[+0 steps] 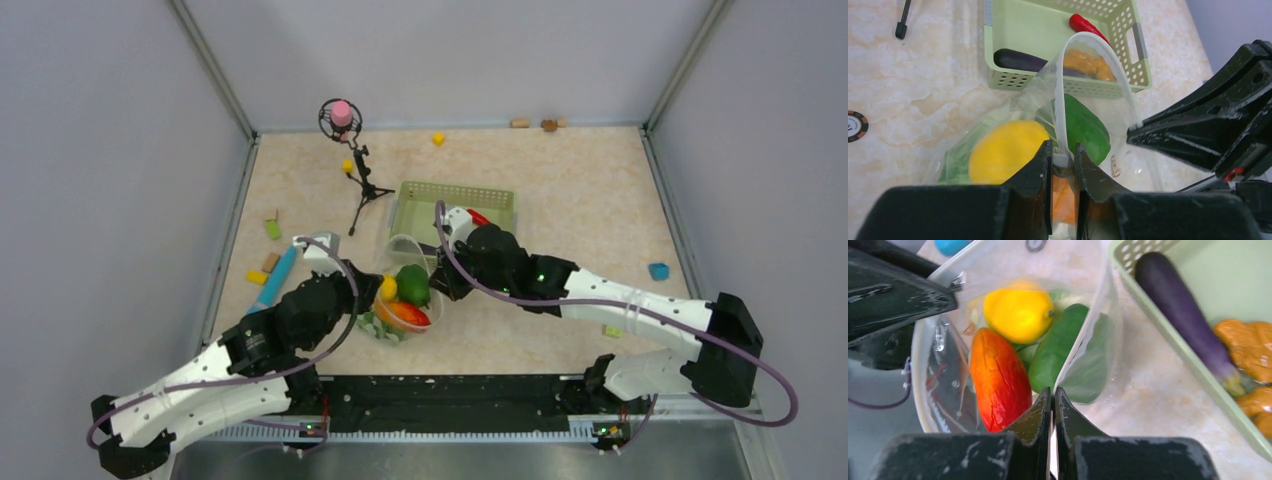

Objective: Place the food in the zip-top bag and seal the zipper
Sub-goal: Adjust the zipper food storage bag at the center of the board.

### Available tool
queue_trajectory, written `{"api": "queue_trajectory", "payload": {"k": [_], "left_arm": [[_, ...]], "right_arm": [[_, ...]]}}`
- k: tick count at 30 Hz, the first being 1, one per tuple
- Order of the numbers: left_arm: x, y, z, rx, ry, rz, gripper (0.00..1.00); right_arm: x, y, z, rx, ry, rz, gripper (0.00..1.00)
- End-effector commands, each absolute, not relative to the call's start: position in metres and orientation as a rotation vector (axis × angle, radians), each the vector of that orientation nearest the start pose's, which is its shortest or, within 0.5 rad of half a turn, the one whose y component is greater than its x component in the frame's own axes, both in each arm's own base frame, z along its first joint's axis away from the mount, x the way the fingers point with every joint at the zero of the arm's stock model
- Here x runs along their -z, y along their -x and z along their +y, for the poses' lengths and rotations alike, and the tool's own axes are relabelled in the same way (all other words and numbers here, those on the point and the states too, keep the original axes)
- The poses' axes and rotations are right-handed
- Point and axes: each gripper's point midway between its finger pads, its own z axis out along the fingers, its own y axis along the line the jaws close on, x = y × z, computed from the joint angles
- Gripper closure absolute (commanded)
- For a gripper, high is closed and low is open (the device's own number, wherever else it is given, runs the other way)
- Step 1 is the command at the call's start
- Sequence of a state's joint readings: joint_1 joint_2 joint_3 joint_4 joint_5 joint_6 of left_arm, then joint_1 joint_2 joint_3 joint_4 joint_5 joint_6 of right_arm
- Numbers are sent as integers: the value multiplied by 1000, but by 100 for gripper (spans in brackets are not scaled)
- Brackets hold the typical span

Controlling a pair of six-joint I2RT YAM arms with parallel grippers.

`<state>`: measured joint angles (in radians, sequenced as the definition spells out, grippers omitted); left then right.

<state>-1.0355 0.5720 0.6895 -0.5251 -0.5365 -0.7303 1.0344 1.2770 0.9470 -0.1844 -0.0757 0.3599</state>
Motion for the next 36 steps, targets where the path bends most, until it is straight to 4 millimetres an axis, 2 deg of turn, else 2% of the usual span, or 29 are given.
{"api": "queue_trajectory", "payload": {"k": [1, 3, 5, 7, 9, 15, 18, 21, 23, 26, 28, 32, 36], "left_arm": [[-244, -182, -157, 712, 152, 1834, 100], [-248, -179, -148, 727, 167, 1801, 100], [-252, -176, -144, 750, 167, 1777, 100], [-256, -173, -143, 778, 155, 1759, 100], [-258, -171, -146, 799, 130, 1751, 100], [-262, -165, -159, 839, 49, 1762, 100], [-266, -165, -160, 847, 41, 1754, 100], [-268, -168, -156, 817, 52, 1742, 100], [-269, -169, -153, 800, 55, 1739, 100], [-270, -170, -147, 771, 62, 1739, 100], [-270, -170, -145, 758, 48, 1734, 100], [-266, -172, -137, 722, 65, 1728, 100], [-261, -174, -132, 698, 77, 1717, 100]], "right_arm": [[-213, -198, 326, -760, 604, 2024, 100], [-211, -200, 314, -709, 584, 2035, 90], [-215, -197, 312, -713, 607, 2011, 78], [-224, -192, 315, -756, 648, 1971, 62], [-235, -184, 323, -824, 722, 1911, 55], [-270, -166, 353, -981, 909, 1761, 51], [-272, -170, 360, -971, 927, 1756, 50], [-271, -192, 357, -849, 883, 1780, 44], [-269, -212, 350, -767, 849, 1801, 35], [-266, -255, 330, -677, 777, 1848, 26], [-262, -278, 319, -629, 791, 1844, 17], [-241, -323, 300, -466, 859, 1840, 3], [-204, -362, 296, -391, 912, 1913, 1]]}}
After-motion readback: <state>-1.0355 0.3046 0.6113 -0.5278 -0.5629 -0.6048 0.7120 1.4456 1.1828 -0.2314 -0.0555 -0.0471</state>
